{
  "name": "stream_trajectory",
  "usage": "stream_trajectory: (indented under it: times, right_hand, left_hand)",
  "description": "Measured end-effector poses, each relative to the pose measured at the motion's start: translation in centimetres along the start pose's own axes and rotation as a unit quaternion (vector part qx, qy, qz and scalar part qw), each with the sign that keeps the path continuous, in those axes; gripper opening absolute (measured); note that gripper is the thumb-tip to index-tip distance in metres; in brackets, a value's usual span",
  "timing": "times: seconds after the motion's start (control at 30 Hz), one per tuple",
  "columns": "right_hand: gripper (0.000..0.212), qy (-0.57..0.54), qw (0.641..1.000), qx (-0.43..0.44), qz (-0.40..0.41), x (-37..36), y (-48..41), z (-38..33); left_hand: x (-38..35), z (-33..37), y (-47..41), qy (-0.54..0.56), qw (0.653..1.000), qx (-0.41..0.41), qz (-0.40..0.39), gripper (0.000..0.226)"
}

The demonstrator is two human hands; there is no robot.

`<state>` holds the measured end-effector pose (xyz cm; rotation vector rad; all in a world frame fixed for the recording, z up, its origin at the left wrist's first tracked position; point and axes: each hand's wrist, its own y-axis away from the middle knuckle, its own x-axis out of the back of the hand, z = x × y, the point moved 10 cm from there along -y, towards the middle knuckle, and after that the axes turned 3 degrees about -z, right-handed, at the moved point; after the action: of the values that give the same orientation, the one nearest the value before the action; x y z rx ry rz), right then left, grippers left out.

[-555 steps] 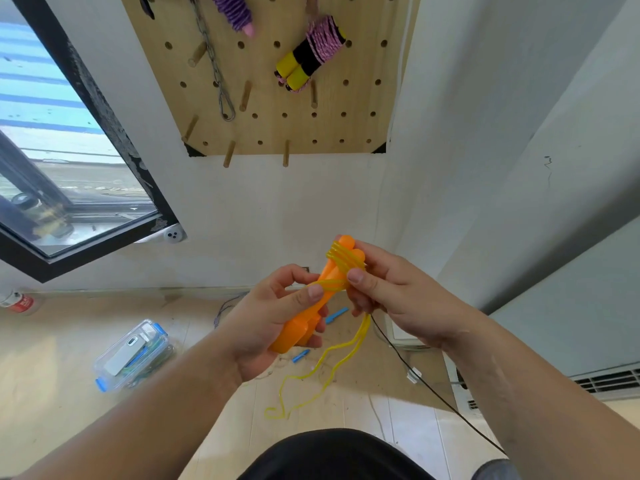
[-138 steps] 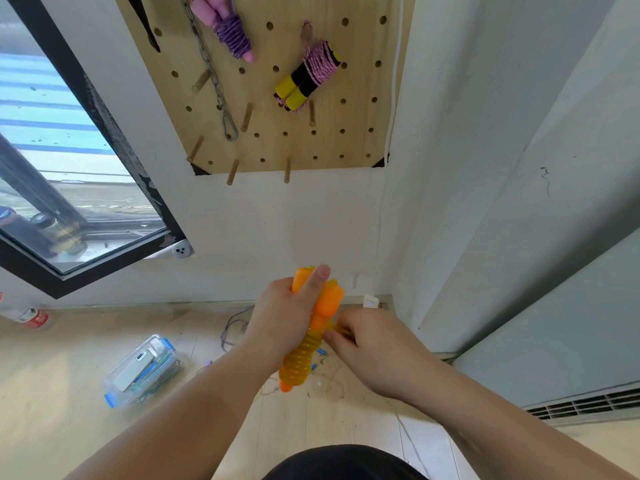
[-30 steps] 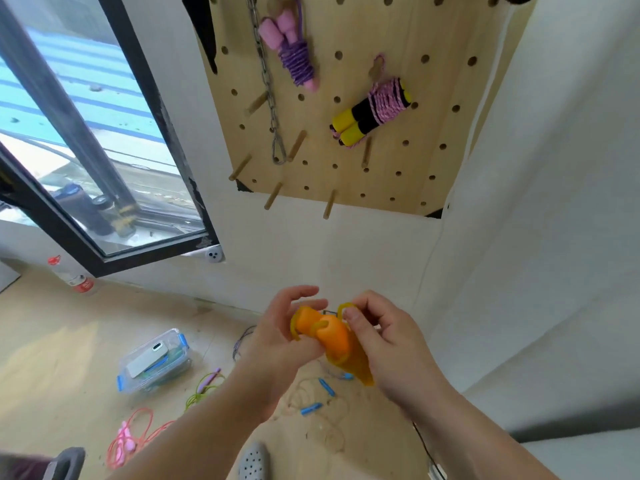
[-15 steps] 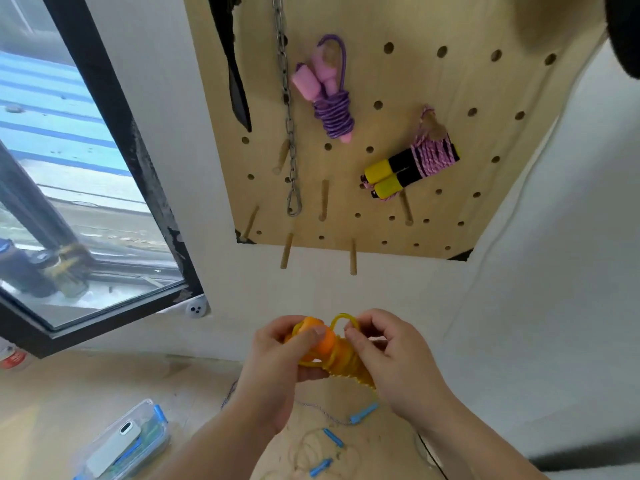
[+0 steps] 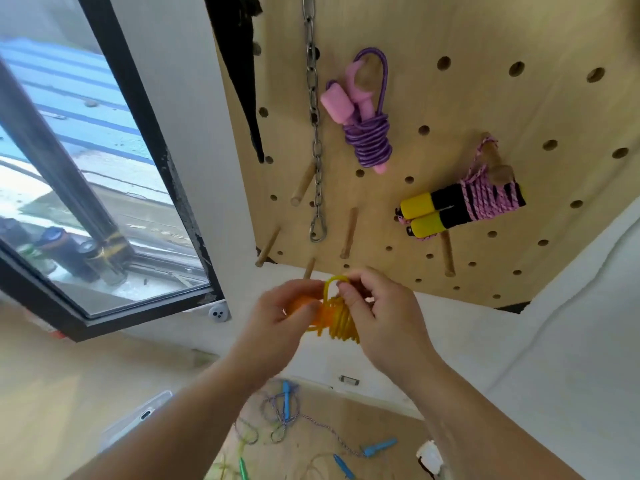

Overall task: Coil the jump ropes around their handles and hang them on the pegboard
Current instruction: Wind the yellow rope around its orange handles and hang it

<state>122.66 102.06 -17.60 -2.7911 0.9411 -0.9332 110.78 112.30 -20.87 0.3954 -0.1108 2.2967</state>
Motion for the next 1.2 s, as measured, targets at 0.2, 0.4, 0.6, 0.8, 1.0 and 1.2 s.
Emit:
stream_trajectory:
  times: [0.2,0.4,0.6,0.8,1.0,1.2]
  right_hand:
    - [0.013,-0.029,0.998,0.051,-0.030,-0.7,-6.2,-1.7]
    - [0.003,-0.075,0.997,0.034,0.008,-1.4,-9.6,-2.7]
    - [0.007,-0.051,0.994,0.012,0.099,-0.8,-11.0,-2.5]
    - [0.008,-0.015,0.989,0.035,0.141,-1.0,-11.6,-3.1]
    - [0.012,-0.014,0.990,0.056,0.125,-1.2,-13.4,-3.3]
    - [0.010,0.060,0.991,0.047,0.111,-0.9,-16.2,-2.8]
  left_hand:
    - [3.1,3.2,-2.7,-0.195,0.978,-0.070,0.031,0.029]
    - [6.2,4.3,-5.7,-0.082,0.990,-0.068,0.096,0.016]
    - [6.8,4.1,-9.3,-0.043,0.988,-0.080,0.125,0.020]
    - [7.4,3.9,-10.6,-0.023,0.982,-0.114,0.146,0.021]
    - [7.9,3.6,-12.9,-0.001,0.989,-0.101,0.105,0.021]
    - [7.4,3.7,-16.3,-0.012,0.995,-0.075,0.069,0.021]
